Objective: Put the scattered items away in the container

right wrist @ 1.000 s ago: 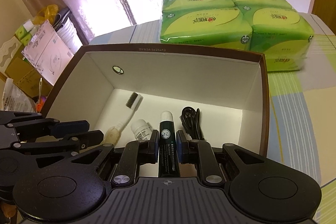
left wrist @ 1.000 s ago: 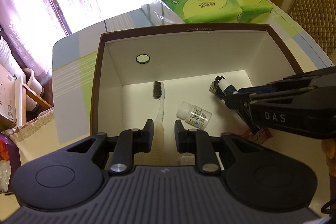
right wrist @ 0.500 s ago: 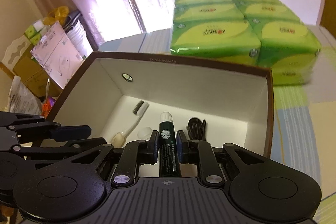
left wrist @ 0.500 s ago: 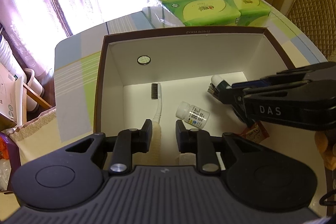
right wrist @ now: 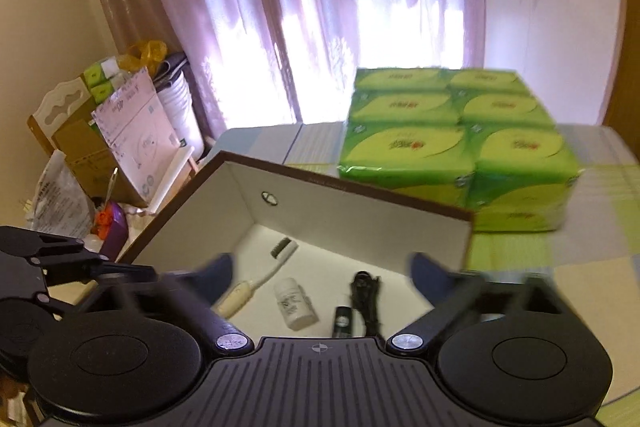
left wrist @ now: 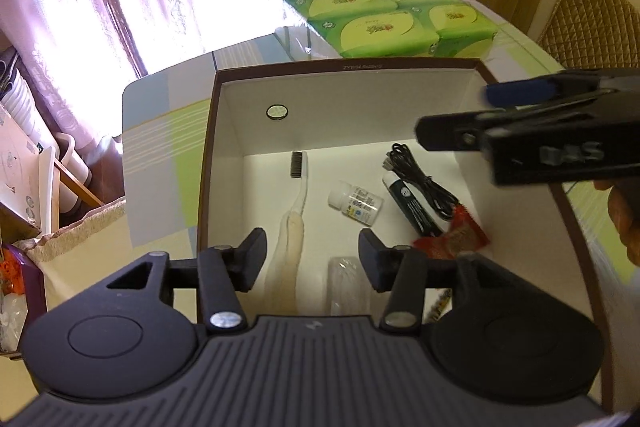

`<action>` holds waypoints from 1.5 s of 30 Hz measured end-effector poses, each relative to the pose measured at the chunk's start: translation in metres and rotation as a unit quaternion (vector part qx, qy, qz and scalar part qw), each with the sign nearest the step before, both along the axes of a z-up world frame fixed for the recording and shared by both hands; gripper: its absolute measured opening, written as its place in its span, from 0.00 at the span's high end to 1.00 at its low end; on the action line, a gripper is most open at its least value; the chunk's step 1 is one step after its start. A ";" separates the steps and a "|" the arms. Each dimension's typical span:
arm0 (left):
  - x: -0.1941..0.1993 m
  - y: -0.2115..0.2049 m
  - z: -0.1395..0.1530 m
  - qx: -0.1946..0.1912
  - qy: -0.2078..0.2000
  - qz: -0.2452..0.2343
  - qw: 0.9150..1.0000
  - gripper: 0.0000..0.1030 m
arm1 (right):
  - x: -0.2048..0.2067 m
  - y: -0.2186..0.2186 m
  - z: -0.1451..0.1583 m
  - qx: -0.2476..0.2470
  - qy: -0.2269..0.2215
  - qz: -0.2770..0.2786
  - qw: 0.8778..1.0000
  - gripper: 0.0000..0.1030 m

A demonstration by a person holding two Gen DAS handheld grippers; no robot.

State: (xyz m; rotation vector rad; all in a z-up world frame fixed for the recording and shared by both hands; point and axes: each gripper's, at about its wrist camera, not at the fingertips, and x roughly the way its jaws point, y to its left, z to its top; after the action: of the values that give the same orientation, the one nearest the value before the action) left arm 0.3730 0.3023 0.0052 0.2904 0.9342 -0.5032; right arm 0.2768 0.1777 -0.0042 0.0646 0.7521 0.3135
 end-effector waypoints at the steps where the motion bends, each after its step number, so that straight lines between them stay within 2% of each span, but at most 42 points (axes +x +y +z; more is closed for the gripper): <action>1: -0.004 0.001 0.003 -0.003 -0.002 0.001 1.000 0.48 | -0.006 -0.001 0.003 -0.006 -0.005 0.003 1.000 0.00; 6: -0.022 0.003 0.014 -0.010 -0.009 0.005 1.000 0.35 | -0.032 -0.004 0.007 -0.031 0.004 0.008 0.999 0.00; 11: -0.039 0.004 0.026 -0.011 -0.017 0.010 1.000 0.18 | -0.057 -0.007 0.011 -0.039 0.015 0.001 0.999 0.00; 19: -0.075 0.004 0.041 -0.003 -0.036 0.010 0.999 0.06 | -0.099 -0.007 0.017 -0.068 0.006 0.003 0.998 0.00; 32: -0.129 0.019 0.045 -0.016 -0.029 0.042 0.999 0.05 | -0.150 -0.026 0.028 -0.054 0.009 0.021 0.998 0.00; 45: -0.179 0.029 0.050 -0.041 -0.026 0.086 0.995 0.03 | -0.189 -0.038 0.027 -0.042 0.024 0.055 0.997 0.00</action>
State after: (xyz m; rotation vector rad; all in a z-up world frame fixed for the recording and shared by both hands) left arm 0.1942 0.3313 0.0548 0.1470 0.8766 -0.3720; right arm 0.0880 0.1401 0.0223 -0.0482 0.8168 0.3855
